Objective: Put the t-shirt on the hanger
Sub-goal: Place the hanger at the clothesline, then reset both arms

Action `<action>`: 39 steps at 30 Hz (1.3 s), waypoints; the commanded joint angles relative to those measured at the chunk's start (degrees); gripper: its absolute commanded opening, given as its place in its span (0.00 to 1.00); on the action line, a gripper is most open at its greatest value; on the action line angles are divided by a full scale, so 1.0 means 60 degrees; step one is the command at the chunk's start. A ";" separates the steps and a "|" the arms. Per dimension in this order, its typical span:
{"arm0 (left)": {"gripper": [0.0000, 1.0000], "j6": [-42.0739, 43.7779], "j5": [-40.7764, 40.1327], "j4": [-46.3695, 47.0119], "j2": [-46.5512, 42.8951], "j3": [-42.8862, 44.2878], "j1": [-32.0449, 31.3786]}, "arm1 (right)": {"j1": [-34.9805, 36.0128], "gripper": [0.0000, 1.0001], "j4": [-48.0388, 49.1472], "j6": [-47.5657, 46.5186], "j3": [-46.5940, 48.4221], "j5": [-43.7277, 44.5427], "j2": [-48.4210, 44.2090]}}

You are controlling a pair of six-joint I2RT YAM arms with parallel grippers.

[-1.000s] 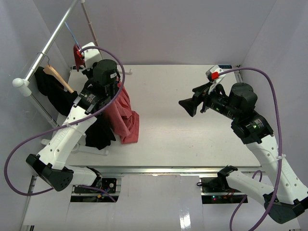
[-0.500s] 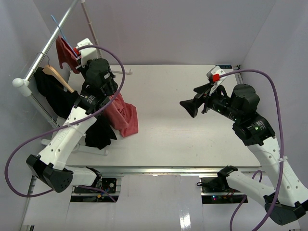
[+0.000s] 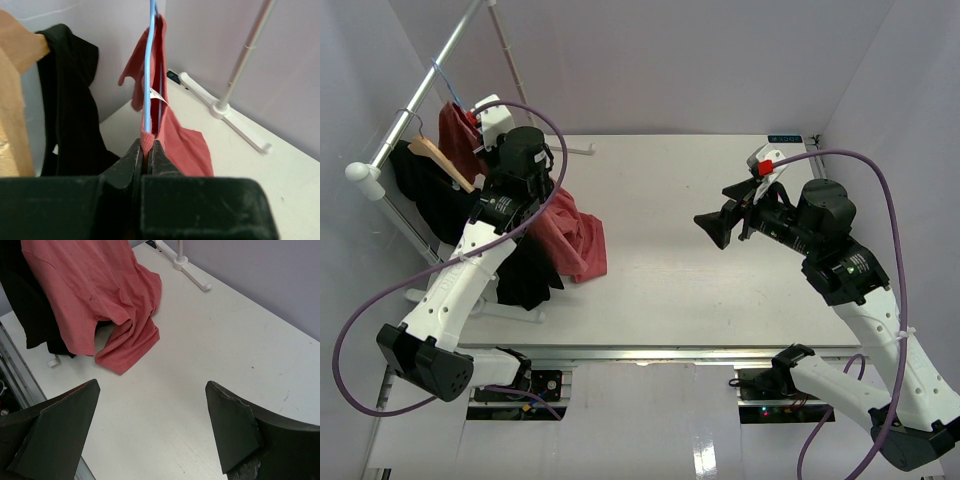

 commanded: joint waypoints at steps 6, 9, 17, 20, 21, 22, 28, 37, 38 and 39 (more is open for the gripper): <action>0.89 -0.0278 0.4029 0.0122 -0.1359 -0.0201 -0.0002 | -0.0001 0.93 0.0402 -0.0047 -0.0174 -0.0146 -0.0085; 0.98 0.0001 0.5743 0.0206 -0.1650 -0.0215 -0.0002 | -0.0001 0.93 0.0431 -0.0051 -0.0266 -0.0189 -0.0165; 0.98 0.0271 0.8256 -0.0115 -0.1285 0.0140 -0.0002 | -0.0001 0.94 0.0430 -0.0173 -0.0558 -0.0168 -0.0461; 0.98 0.0391 1.0252 -0.0114 -0.1082 0.0194 -0.0002 | -0.0001 0.94 0.0472 -0.0031 -0.0634 -0.0198 -0.0497; 0.98 0.0358 1.1000 -0.0092 -0.0982 0.0276 -0.0002 | -0.0001 0.94 0.0496 0.0078 -0.0683 -0.0245 -0.0481; 0.98 0.0216 1.1670 -0.0057 -0.0848 0.0375 -0.0002 | -0.0001 0.94 0.0547 0.0207 -0.0800 -0.0274 -0.0470; 0.98 -0.0607 1.4180 0.1064 -0.0319 -0.0316 -0.0284 | -0.0016 0.94 0.1349 0.1068 -0.2093 0.0423 -0.0561; 0.98 -0.0513 1.3919 0.2727 -0.0824 -0.3297 -0.1570 | -0.0001 0.90 0.1720 0.2807 -0.3763 0.4275 -0.0979; 0.98 -0.0556 1.3648 0.2732 -0.0941 -0.3362 -0.1723 | -0.0001 0.90 0.1679 0.2867 -0.3842 0.4334 -0.1041; 0.98 -0.0683 1.3449 0.2875 -0.1094 -0.3577 -0.1867 | -0.0001 0.90 0.1651 0.2866 -0.3928 0.4331 -0.1121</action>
